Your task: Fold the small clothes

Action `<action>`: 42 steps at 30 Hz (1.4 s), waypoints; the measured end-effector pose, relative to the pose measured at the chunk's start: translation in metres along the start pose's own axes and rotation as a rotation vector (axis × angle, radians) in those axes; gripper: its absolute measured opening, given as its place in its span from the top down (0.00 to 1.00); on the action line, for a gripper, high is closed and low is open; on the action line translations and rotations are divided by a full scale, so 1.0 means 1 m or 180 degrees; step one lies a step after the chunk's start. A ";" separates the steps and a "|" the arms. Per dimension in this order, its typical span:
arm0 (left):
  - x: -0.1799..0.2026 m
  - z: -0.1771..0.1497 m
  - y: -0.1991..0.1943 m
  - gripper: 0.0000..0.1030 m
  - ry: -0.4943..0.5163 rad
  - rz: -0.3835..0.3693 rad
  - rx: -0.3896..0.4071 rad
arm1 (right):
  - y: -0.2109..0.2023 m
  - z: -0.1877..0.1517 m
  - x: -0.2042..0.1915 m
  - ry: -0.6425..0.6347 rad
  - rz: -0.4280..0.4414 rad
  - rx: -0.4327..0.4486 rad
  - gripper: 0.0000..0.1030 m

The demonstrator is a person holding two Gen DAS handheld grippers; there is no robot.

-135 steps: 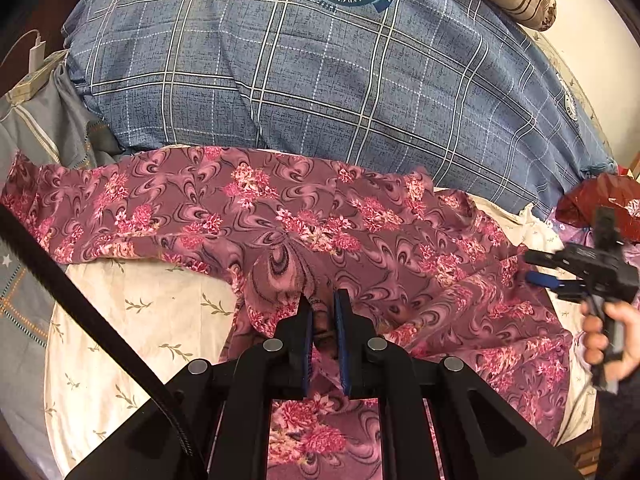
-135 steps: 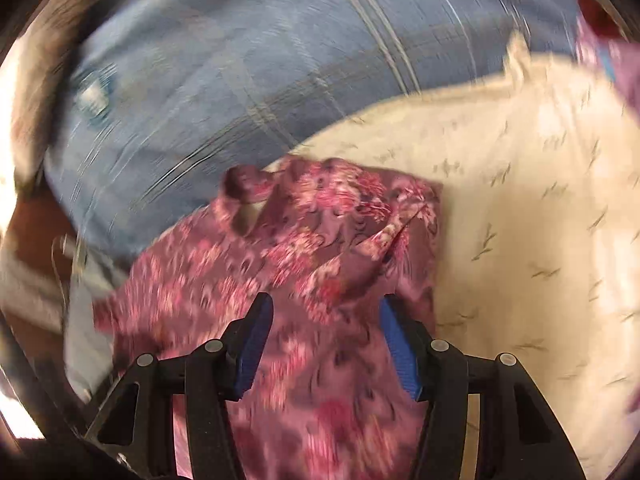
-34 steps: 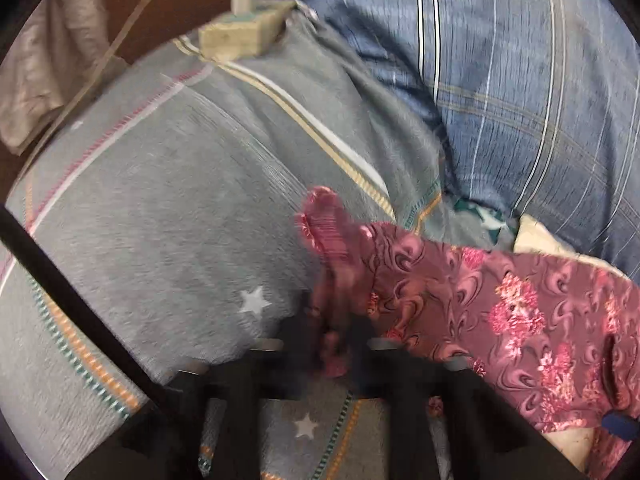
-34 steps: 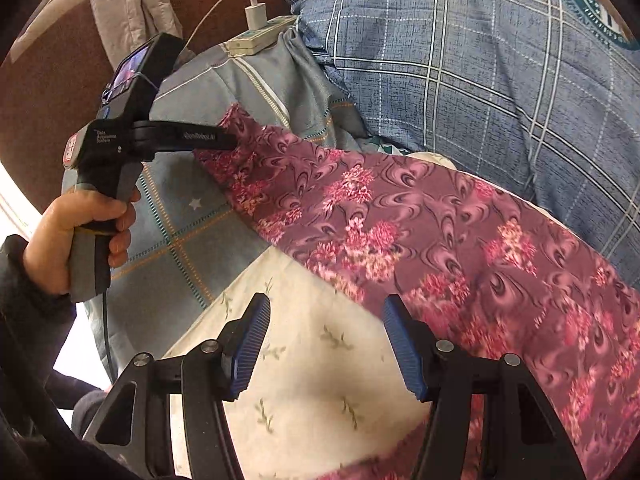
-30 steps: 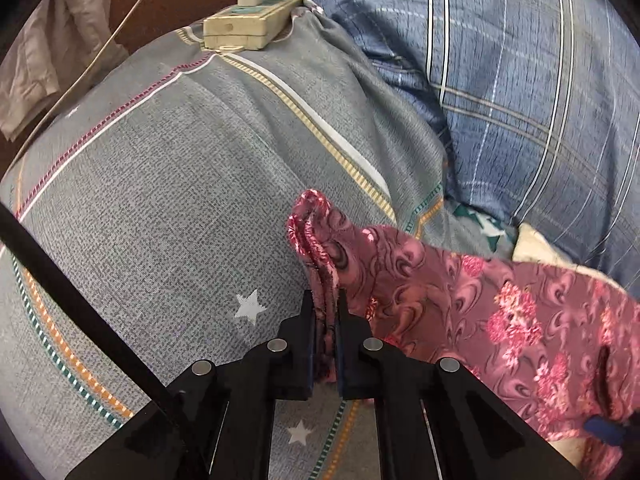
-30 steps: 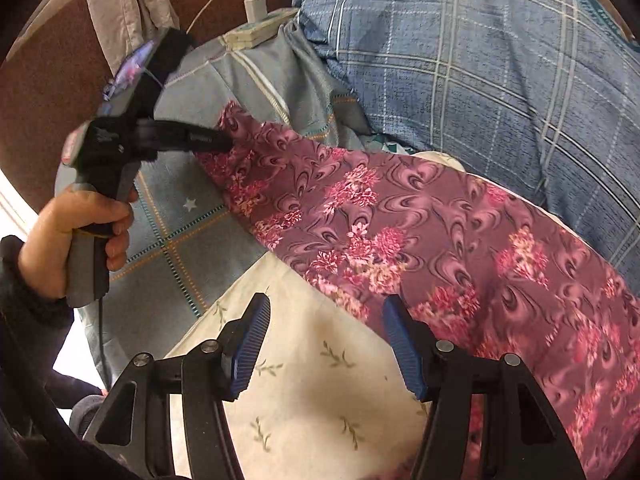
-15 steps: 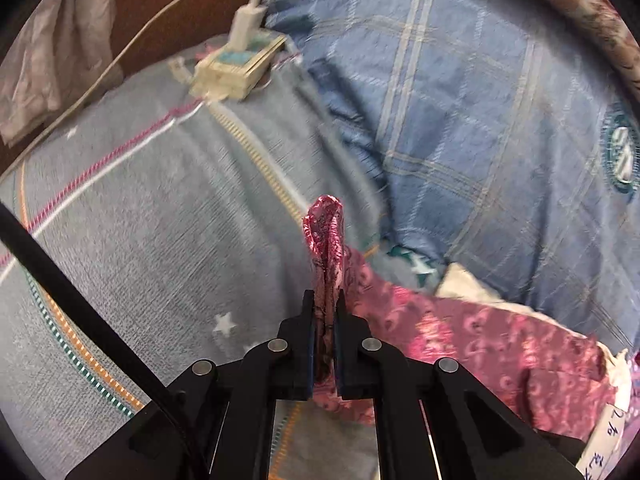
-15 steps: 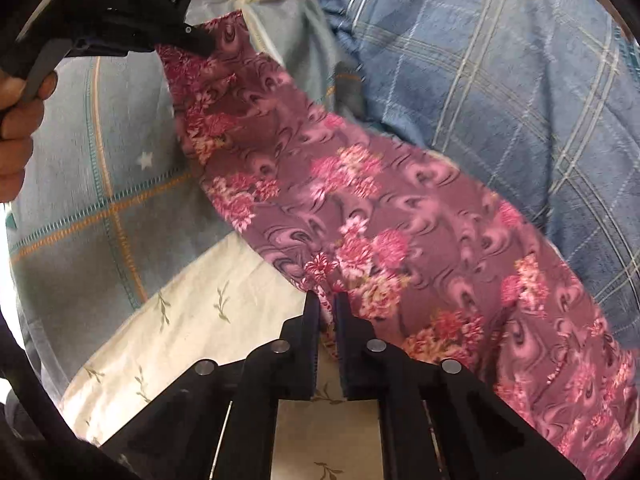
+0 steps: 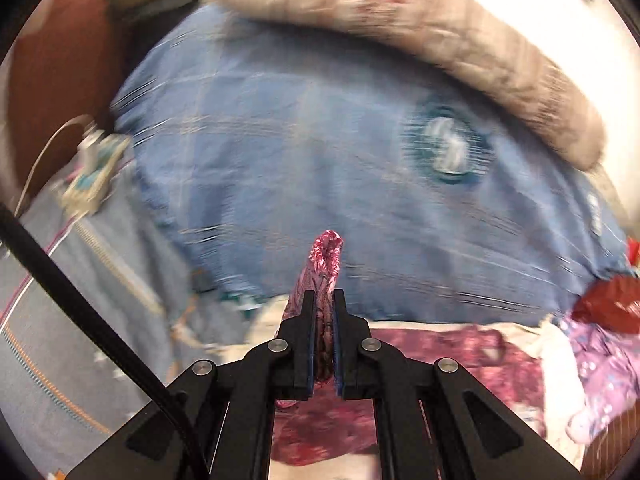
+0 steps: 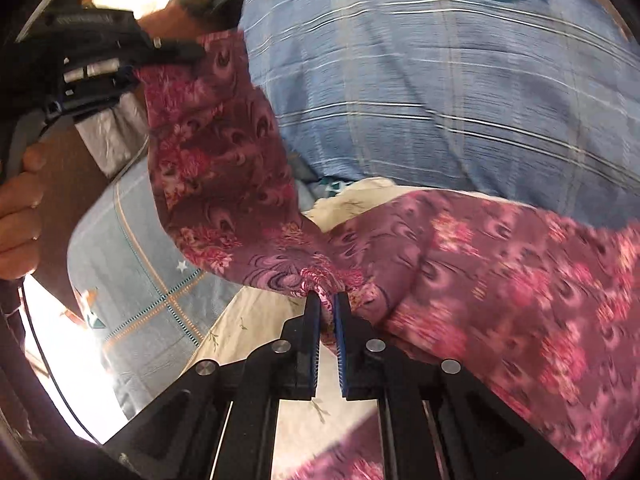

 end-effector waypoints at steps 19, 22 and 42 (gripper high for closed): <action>0.283 -0.099 0.046 0.96 0.1133 -0.0825 -0.0546 | -0.206 -0.085 0.188 0.1058 -0.0652 0.0529 0.53; 0.295 -0.131 0.087 0.96 0.1120 -0.0862 -0.0855 | -0.232 -0.106 0.230 0.1343 -0.0888 0.0524 0.53; 0.182 -0.119 0.121 0.54 0.0904 -0.0680 -0.0901 | -0.207 -0.105 0.280 0.2163 -0.0328 0.0411 0.51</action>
Point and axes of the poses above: each gripper's, at about its wrist camera, not at the fingertips, and y roughly the way its jaws point, x to its right, z to its top, the point moved 5 cm from there along y, roughly the way its jaws point, and after that the axes turned 3 degrees about z, right-handed, at the moved point
